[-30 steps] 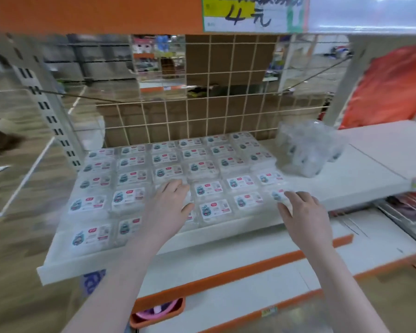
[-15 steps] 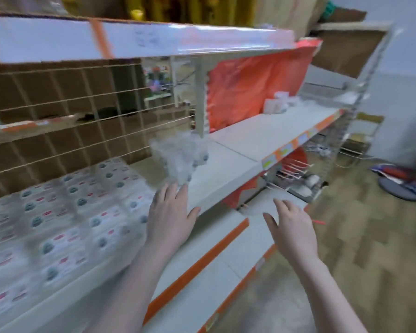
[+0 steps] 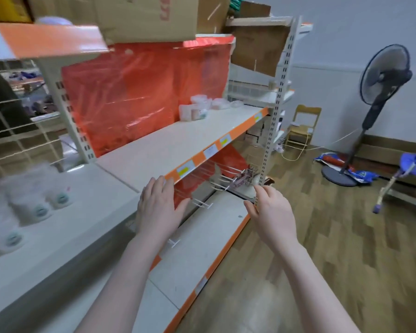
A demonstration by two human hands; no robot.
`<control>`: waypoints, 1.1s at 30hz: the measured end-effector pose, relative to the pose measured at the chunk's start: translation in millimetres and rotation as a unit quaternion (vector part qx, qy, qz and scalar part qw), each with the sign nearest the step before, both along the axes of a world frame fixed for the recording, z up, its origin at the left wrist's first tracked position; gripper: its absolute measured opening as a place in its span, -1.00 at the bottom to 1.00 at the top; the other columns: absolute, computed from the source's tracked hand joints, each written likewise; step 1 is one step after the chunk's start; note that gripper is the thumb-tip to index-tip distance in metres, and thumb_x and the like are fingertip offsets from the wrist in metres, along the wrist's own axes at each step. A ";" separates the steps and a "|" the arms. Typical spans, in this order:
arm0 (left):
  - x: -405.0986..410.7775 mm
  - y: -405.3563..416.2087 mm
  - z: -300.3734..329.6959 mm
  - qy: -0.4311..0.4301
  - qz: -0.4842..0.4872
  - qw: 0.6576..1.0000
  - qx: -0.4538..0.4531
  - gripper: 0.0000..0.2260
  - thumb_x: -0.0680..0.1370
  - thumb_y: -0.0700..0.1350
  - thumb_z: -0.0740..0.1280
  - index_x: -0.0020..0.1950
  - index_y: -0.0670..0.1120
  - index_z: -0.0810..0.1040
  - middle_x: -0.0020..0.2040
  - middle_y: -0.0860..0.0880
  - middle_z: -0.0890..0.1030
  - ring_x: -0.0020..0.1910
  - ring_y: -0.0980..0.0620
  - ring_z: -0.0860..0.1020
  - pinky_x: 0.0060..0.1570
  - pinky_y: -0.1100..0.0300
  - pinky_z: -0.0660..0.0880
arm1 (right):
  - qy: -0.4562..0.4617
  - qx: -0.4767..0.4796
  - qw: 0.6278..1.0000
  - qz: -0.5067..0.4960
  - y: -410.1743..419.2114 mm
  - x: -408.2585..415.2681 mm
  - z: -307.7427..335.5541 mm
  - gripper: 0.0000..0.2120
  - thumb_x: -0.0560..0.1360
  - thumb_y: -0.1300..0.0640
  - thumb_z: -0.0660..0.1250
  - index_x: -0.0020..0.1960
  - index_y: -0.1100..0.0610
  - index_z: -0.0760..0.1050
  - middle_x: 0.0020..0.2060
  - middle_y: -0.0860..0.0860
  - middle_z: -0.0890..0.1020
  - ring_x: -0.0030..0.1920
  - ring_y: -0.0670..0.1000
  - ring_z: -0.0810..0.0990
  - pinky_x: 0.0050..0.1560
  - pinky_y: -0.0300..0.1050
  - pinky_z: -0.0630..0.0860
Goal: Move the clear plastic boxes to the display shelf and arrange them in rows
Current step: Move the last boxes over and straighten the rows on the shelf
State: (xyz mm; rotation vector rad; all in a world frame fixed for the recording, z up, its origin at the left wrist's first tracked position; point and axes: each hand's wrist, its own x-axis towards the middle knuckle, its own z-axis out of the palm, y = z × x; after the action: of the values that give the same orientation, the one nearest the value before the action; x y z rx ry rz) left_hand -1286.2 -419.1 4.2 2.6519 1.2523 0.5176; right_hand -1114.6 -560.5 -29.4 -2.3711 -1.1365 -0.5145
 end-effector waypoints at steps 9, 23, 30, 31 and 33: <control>150.5 64.5 -11.0 -0.021 -0.011 1.000 0.005 -0.43 0.57 0.13 0.21 0.50 -0.10 0.19 0.51 -0.09 0.18 0.51 -0.09 0.06 0.43 0.04 0.06 | 0.021 0.022 1.000 -0.005 52.6 139.5 -10.7 -0.72 0.46 0.11 0.39 0.07 0.29 0.53 -0.06 0.20 0.59 -0.02 0.23 0.55 -0.05 0.04 0.49; 381.6 249.5 -16.3 -0.051 0.026 0.998 -0.021 -0.44 0.58 0.11 0.20 0.50 -0.11 0.20 0.52 -0.10 0.17 0.51 -0.07 0.05 0.43 0.04 0.06 | 0.038 -0.009 0.998 0.053 251.1 387.8 8.1 -0.65 0.53 0.06 0.28 0.21 0.27 0.47 0.03 0.18 0.56 0.05 0.21 0.51 0.02 0.07 0.45; 444.4 303.2 -31.3 -0.055 0.094 0.994 -0.008 -0.47 0.56 0.10 0.23 0.46 -0.11 0.27 0.47 -0.09 0.27 0.48 -0.08 0.13 0.39 -0.02 0.19 | 0.052 -0.040 0.989 0.133 343.2 485.8 4.1 -0.61 0.56 0.06 0.22 0.30 0.26 0.40 0.11 0.19 0.52 0.11 0.21 0.47 0.05 0.07 0.41; 455.1 308.7 -34.8 -0.055 0.109 0.992 -0.008 -0.46 0.56 0.10 0.23 0.47 -0.11 0.27 0.47 -0.09 0.26 0.48 -0.09 0.14 0.40 -0.01 0.19 | 0.058 -0.042 0.986 0.149 356.9 501.7 1.5 -0.61 0.56 0.07 0.23 0.31 0.26 0.39 0.12 0.19 0.51 0.12 0.21 0.46 0.06 0.07 0.41; 479.5 317.8 -41.9 -0.061 0.140 0.988 -0.009 -0.45 0.56 0.10 0.24 0.48 -0.11 0.26 0.50 -0.10 0.23 0.49 -0.09 0.12 0.42 0.03 0.14 | 0.062 -0.047 0.980 0.183 384.1 534.8 -3.4 -0.59 0.55 0.08 0.25 0.32 0.27 0.39 0.12 0.20 0.52 0.14 0.22 0.46 0.09 0.07 0.40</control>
State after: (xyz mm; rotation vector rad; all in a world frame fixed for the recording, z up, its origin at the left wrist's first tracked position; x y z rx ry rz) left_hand -806.7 -101.3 -37.8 2.4006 1.5897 0.6921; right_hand -579.8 -176.4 -32.8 -2.1612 -1.5211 -0.1870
